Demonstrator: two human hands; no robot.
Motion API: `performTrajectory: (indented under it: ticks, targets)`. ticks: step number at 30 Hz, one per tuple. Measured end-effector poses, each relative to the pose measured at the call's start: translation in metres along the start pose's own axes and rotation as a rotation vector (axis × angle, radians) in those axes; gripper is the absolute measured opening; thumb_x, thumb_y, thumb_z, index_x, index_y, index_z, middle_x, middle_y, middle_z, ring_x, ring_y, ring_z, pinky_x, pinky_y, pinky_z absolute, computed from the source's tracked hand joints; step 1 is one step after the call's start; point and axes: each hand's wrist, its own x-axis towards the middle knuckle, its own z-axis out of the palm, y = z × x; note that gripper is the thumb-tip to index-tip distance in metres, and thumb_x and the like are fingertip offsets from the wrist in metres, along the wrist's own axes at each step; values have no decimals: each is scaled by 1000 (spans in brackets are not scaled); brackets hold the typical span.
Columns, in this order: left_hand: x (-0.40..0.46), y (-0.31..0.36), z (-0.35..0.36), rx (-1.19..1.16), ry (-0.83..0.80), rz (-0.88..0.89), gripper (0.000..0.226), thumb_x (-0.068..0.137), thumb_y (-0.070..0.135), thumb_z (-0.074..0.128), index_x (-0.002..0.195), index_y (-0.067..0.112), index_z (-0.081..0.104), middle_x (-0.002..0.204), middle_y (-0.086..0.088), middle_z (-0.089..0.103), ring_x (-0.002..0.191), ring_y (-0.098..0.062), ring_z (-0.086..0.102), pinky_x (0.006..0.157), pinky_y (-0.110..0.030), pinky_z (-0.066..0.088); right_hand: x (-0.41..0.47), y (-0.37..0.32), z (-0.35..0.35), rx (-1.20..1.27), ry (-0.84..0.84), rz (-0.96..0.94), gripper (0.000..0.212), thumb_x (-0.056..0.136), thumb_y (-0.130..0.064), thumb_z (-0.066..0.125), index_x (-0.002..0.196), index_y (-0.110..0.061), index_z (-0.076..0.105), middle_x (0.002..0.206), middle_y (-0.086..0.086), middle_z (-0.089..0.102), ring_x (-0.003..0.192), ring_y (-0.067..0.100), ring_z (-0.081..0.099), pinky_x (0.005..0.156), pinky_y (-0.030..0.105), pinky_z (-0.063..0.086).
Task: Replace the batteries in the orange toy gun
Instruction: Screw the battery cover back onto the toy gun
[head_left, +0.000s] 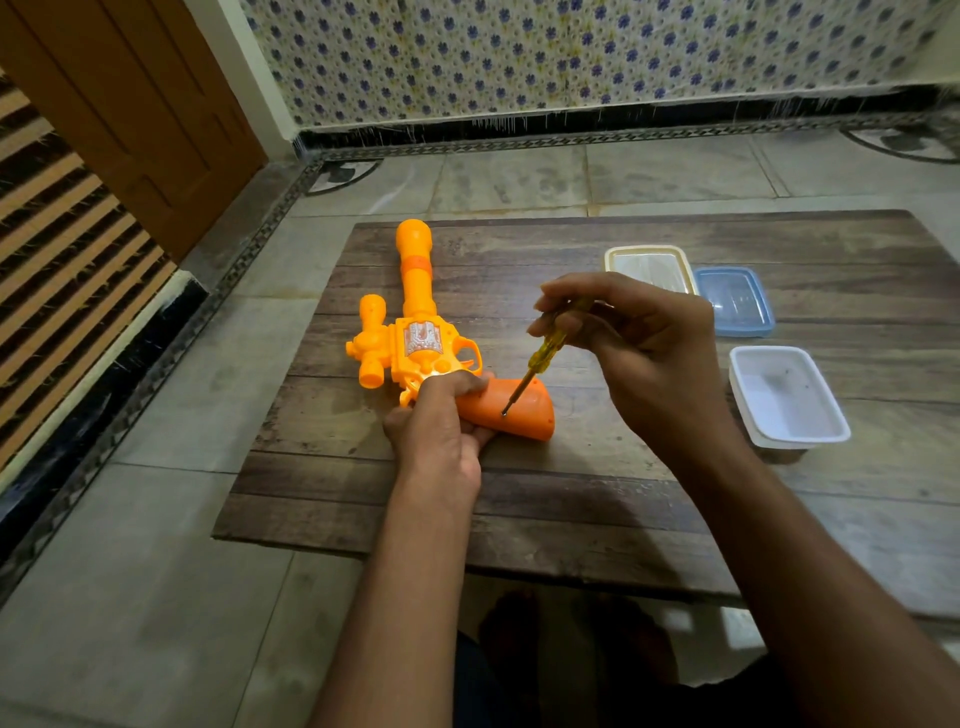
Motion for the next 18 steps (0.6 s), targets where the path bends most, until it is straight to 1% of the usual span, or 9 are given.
performTrajectory:
  ticks: [3,6,9,11,13,15,18]
  targets:
    - [0,0,0,-3,8,-1,55,75,-17,67,125,6,60,119,-24,73,91,-31,78,63,-44,61,0,0,0,-19,19,-10,22,91,12,65,113,8,71,99,21,74,90,21,78,84,40,64]
    - [0,1,0,0,5,-13,61,74,-16,68,131,4,59,118,-23,73,88,-29,79,59,-43,61,-1,1,0,-65,29,-45,19,91,5,70,109,6,73,98,17,76,92,22,78,84,43,63]
    - [-2,1,0,7,5,-10,61,75,-15,68,131,4,58,117,-24,73,91,-30,79,63,-44,62,0,2,0,-125,28,-94,17,90,0,73,107,3,74,99,12,76,93,22,77,82,45,63]
    - [-3,1,1,12,7,-7,59,75,-15,66,131,3,59,117,-25,73,89,-30,79,61,-43,62,-1,1,1,-147,18,-125,16,90,-1,74,106,2,75,98,11,76,92,21,77,80,43,64]
    - [-4,2,1,10,9,-1,59,76,-15,65,132,3,59,116,-25,73,88,-29,78,62,-43,62,0,-1,1,-178,15,-159,17,90,-5,76,106,2,75,98,10,76,92,19,77,79,41,63]
    - [-6,3,1,15,9,8,59,76,-16,65,132,3,58,115,-24,73,90,-31,77,68,-47,61,1,-4,1,-288,30,-230,20,88,-12,80,104,0,77,97,7,77,88,15,75,78,33,62]
    - [-11,3,3,20,12,19,49,79,-16,64,123,5,58,103,-19,71,85,-27,72,77,-52,60,1,-8,4,-435,56,-343,22,84,-16,85,100,-2,79,93,6,76,78,13,70,72,24,58]
